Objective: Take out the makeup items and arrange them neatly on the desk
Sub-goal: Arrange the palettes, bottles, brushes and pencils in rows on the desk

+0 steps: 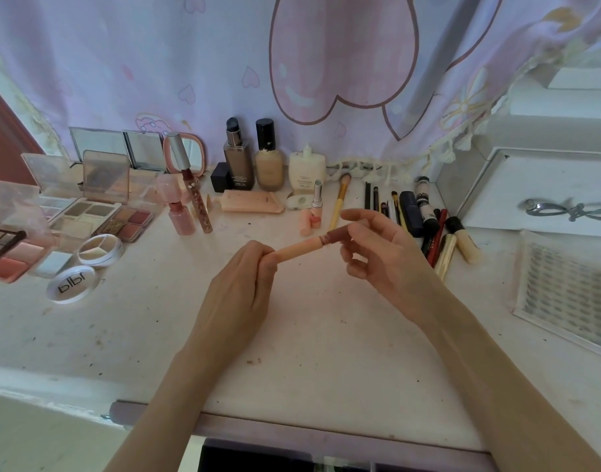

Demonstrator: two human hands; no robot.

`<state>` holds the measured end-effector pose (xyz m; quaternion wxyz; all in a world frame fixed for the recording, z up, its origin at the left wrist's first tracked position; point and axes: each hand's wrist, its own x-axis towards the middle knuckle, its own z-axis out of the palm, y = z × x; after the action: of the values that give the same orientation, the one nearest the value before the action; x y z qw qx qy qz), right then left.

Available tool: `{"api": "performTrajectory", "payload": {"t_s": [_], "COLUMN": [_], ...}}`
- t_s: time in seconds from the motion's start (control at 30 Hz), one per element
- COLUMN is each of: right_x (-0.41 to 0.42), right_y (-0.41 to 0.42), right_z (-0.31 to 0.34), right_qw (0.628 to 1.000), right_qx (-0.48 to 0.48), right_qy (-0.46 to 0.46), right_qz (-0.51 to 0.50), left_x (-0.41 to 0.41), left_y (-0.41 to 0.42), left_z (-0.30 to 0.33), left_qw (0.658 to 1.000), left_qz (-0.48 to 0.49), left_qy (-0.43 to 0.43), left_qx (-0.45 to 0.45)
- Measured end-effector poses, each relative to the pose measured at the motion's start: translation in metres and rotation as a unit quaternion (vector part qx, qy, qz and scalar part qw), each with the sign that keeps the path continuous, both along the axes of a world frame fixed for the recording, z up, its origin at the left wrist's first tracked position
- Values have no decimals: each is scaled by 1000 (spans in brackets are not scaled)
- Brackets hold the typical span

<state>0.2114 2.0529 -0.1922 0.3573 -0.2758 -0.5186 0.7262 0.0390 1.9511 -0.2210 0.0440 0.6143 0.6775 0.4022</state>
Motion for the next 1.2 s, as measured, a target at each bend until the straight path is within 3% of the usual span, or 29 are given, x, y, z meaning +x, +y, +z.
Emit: {"api": "performTrajectory", "payload": {"t_s": [0.13, 0.4, 0.63, 0.73, 0.83, 0.9, 1.2], "right_x": [0, 1, 3, 3, -5, -14, -35], "right_y": [-1, 3, 4, 4, -2, -5, -12], "right_z": [0, 2, 2, -1, -8, -11, -12], "right_qw": [995, 995, 992, 995, 997, 995, 992], "right_qx": [14, -28, 1, 35, 69, 94, 119], "right_qy": [-97, 75, 115, 88, 4, -29, -22], "right_qz": [-9, -56, -43, 13, 31, 10, -36], "left_x": [0, 0, -1, -6, -9, -8, -8], "left_y": [-1, 0, 1, 2, 3, 3, 4], "left_z": [-1, -1, 0, 3, 6, 8, 7], "left_qw": [1000, 999, 997, 993, 986, 984, 980], "left_qz": [-12, -48, -60, -50, -42, -48, -60], "left_qy": [8, 15, -29, -106, -157, -168, -176], "left_qx": [-8, -17, -25, -30, -40, -45, -63]}}
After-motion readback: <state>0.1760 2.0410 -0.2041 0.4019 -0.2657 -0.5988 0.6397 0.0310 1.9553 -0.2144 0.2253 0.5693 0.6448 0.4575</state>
